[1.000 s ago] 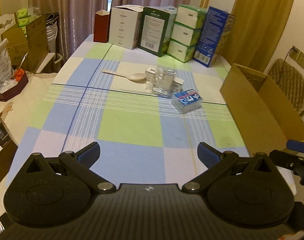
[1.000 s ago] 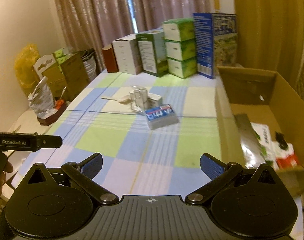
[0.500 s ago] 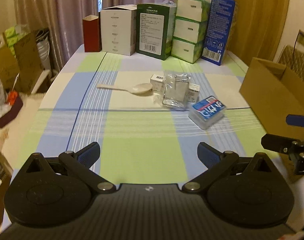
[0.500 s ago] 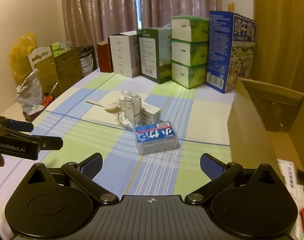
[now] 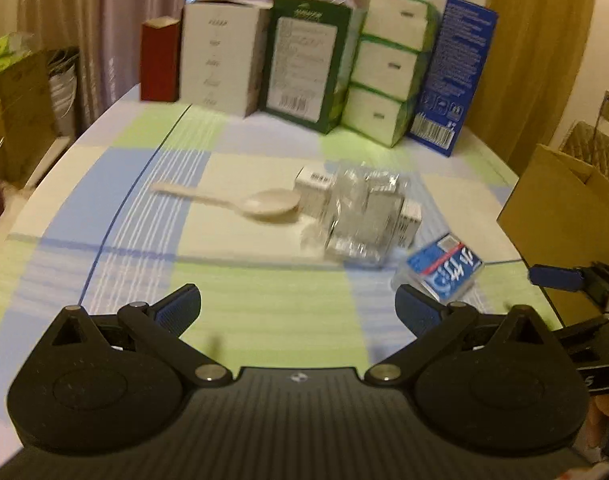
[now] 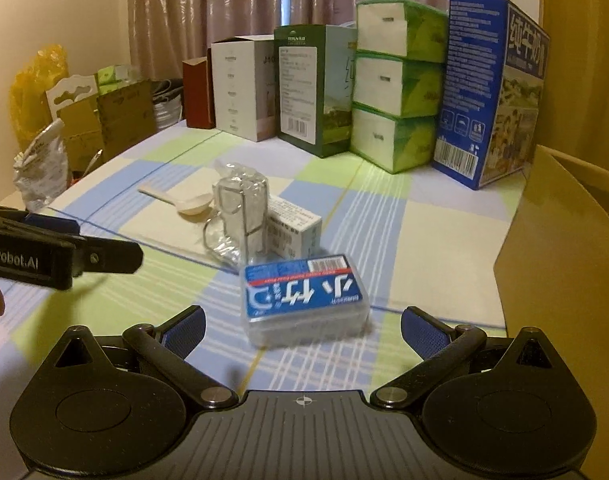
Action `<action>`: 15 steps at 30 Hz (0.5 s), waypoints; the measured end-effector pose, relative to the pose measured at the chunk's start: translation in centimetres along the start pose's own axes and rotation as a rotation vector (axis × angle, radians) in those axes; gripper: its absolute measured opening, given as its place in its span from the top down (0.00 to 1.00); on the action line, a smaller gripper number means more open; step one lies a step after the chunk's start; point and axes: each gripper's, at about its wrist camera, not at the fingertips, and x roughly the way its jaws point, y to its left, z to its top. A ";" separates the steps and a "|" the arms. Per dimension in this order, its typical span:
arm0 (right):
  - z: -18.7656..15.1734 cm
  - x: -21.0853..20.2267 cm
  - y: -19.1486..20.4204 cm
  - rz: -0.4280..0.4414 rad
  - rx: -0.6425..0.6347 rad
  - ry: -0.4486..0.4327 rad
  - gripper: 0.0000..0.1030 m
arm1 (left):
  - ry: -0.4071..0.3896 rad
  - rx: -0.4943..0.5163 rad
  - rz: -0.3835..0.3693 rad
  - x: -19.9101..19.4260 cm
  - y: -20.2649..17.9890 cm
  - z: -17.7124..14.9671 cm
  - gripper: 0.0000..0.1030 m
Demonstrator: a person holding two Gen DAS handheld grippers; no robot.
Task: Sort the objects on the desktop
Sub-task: 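Grasp the blue-lidded floss case with the right gripper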
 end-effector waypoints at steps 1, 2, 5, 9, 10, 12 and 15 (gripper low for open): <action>0.1 0.5 -0.1 -0.003 0.000 -0.001 0.02 | -0.009 0.017 -0.007 0.4 -0.2 0.1 0.01; 0.2 0.9 -0.1 -0.004 -0.003 -0.001 0.02 | -0.013 0.031 -0.017 1.0 -0.2 0.2 0.01; 0.3 2.2 -0.2 -0.004 -0.017 -0.007 0.02 | 0.002 0.046 -0.006 2.4 -0.2 0.4 0.01; 0.2 3.7 -0.4 -0.001 -0.037 -0.001 0.02 | 0.012 0.018 -0.007 3.3 0.3 0.4 0.01; 0.1 4.0 -0.5 0.000 -0.041 0.001 0.02 | 0.013 0.021 -0.007 3.5 0.4 0.3 0.01; -0.1 4.6 -0.6 0.001 -0.042 0.008 0.02 | 0.016 0.020 0.002 3.9 0.7 0.3 0.01; -0.4 5.0 -0.8 0.006 -0.038 0.014 0.02 | 0.014 0.000 -0.004 4.1 1.1 0.1 0.01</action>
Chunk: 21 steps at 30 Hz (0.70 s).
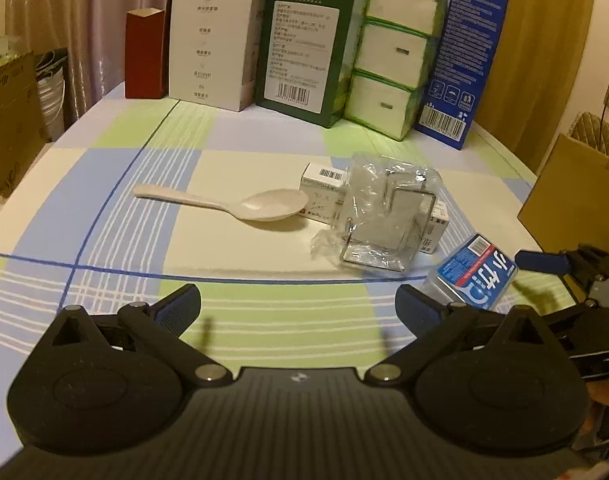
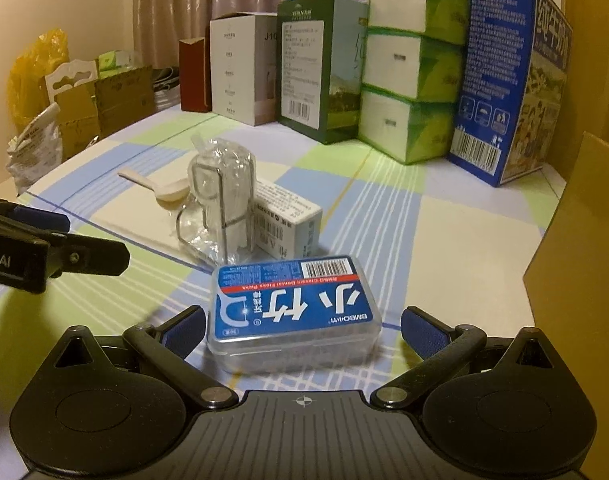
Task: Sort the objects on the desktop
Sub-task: 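Grasp the blue-lidded floss case with the right gripper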
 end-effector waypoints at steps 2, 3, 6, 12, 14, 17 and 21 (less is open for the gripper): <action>-0.1 0.2 0.0 0.002 -0.002 -0.001 0.02 | 0.002 0.017 0.001 0.2 -0.2 -0.2 0.01; -0.1 0.2 0.1 0.001 -0.003 0.000 0.02 | 0.004 0.024 0.000 0.3 -0.2 -0.2 0.01; 0.1 0.3 0.1 0.004 -0.006 -0.011 0.02 | 0.018 0.006 -0.013 0.6 0.0 -0.4 0.01; 0.2 0.7 -0.1 0.002 -0.011 -0.016 0.05 | 0.022 0.005 -0.003 0.8 0.1 -0.8 0.01; 0.2 0.7 -0.1 0.006 -0.011 -0.012 0.12 | 0.021 0.001 -0.002 0.9 0.2 -0.8 0.01; 0.1 0.7 -0.1 0.005 -0.012 -0.011 0.18 | 0.024 0.001 -0.001 1.0 0.2 -0.9 0.01; 0.1 0.4 -0.4 -0.009 0.011 -0.023 0.18 | 0.024 0.012 -0.002 1.1 -0.1 -0.9 0.01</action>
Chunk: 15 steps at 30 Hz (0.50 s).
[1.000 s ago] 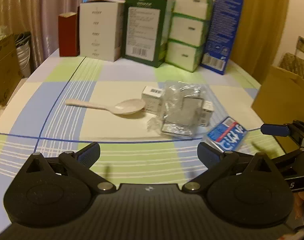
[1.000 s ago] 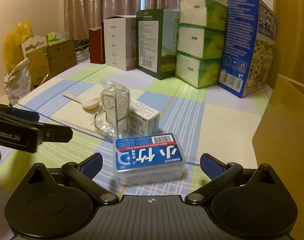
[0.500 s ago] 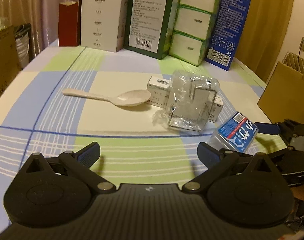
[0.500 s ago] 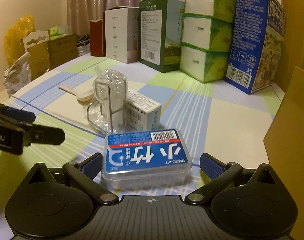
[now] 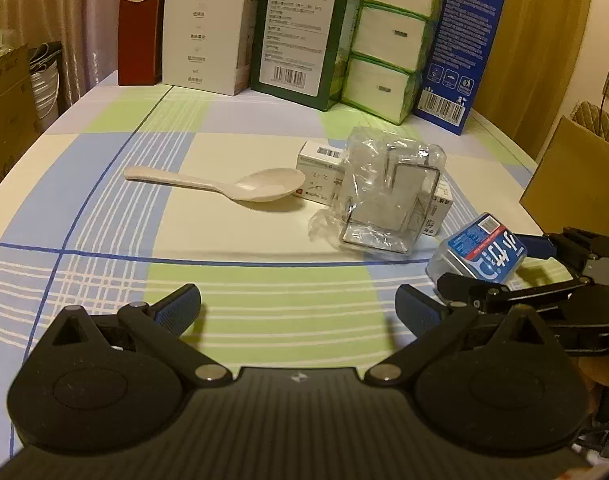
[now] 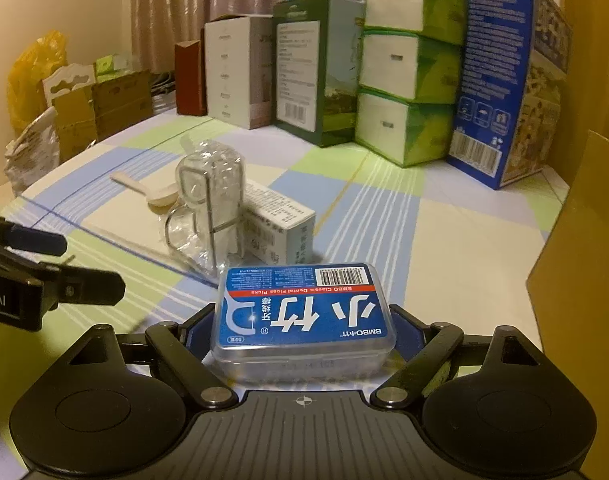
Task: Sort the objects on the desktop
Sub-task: 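Grasp the blue-lidded floss case with the right gripper, then grasp the clear plastic holder with the left gripper while right holds the floss case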
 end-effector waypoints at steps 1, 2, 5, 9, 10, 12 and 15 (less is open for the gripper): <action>0.0 -0.1 -0.1 -0.013 0.008 -0.007 0.18 | -0.001 0.002 0.000 0.0 -0.1 0.0 0.01; 0.0 -0.2 -0.2 -0.035 0.018 -0.013 0.18 | -0.001 0.005 -0.002 0.1 -0.1 0.1 0.01; 0.0 -0.3 -0.9 -0.091 0.048 -0.019 0.18 | -0.009 0.023 -0.013 0.3 -0.6 0.3 0.01; 0.1 -0.2 -1.9 -0.120 0.075 -0.013 0.18 | -0.022 0.053 -0.036 0.9 -1.7 0.6 0.02; 0.0 -0.3 -2.1 -0.129 0.080 -0.014 0.18 | -0.025 0.067 -0.042 1.2 -2.1 0.8 0.03; -0.1 -0.4 -2.7 -0.127 0.105 -0.011 0.18 | -0.023 0.094 -0.046 1.9 -2.9 1.1 0.07; -0.1 -0.4 -3.3 -0.118 0.144 -0.013 0.18 | -0.034 0.115 -0.060 2.9 -4.0 1.4 0.13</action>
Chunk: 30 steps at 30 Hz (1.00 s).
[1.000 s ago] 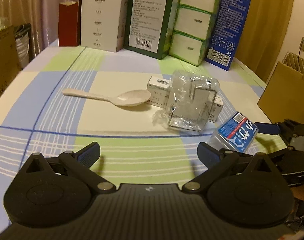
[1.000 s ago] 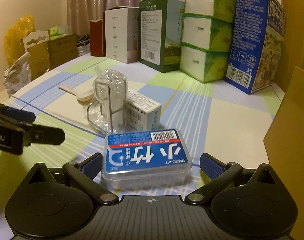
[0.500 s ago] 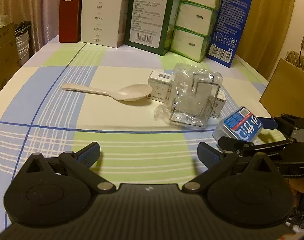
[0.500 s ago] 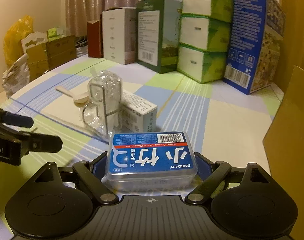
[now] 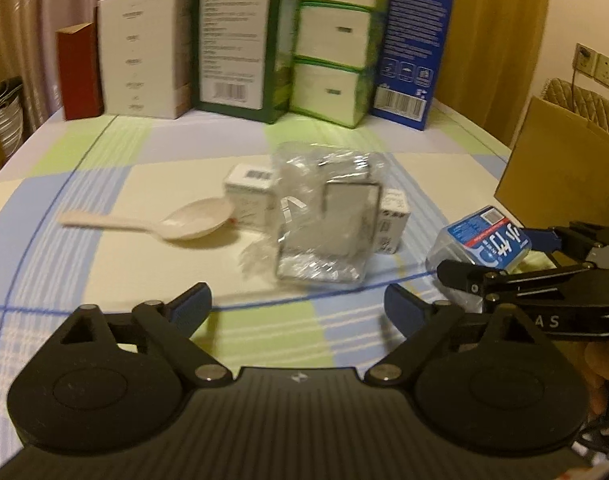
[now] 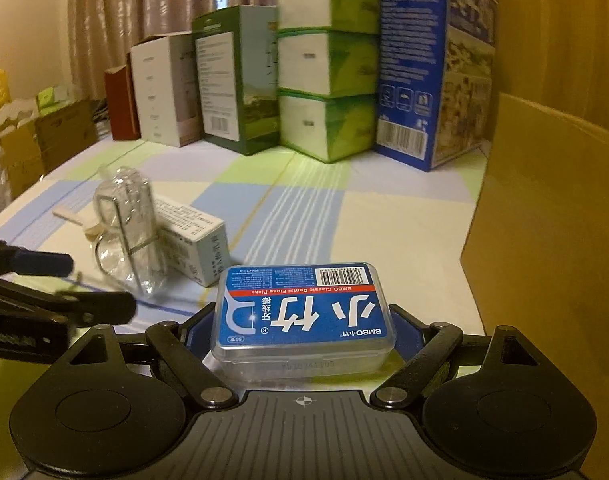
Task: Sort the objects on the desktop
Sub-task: 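Grasp the clear plastic holder with the left gripper while right holds the floss case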
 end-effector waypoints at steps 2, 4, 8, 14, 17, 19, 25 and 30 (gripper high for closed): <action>0.0 0.0 -0.2 0.002 0.016 0.004 0.18 | -0.007 0.017 -0.002 0.6 -0.5 0.1 0.16; 0.0 0.0 -0.3 -0.004 0.022 0.004 0.18 | -0.013 0.022 -0.006 1.0 -0.9 0.2 0.18; -0.1 0.0 -0.3 0.007 0.020 0.003 0.18 | -0.030 0.019 0.020 1.6 -1.1 0.3 0.19; 0.1 0.0 -0.2 -0.004 0.010 0.006 0.18 | -0.048 0.013 0.032 2.2 -1.3 0.6 0.29; 0.1 0.0 -0.2 -0.005 0.009 0.007 0.18 | -0.060 0.024 0.034 2.0 -1.4 0.6 0.32; 0.2 0.0 -0.2 -0.005 0.009 0.007 0.18 | -0.060 0.036 0.040 2.0 -1.4 0.6 0.34; 0.2 0.0 -0.3 -0.006 0.015 0.008 0.18 | -0.047 0.038 0.035 1.8 -1.4 0.5 0.52; 0.2 -0.1 -0.4 -0.001 0.027 0.006 0.18 | -0.026 0.052 0.036 0.9 -1.8 0.0 0.53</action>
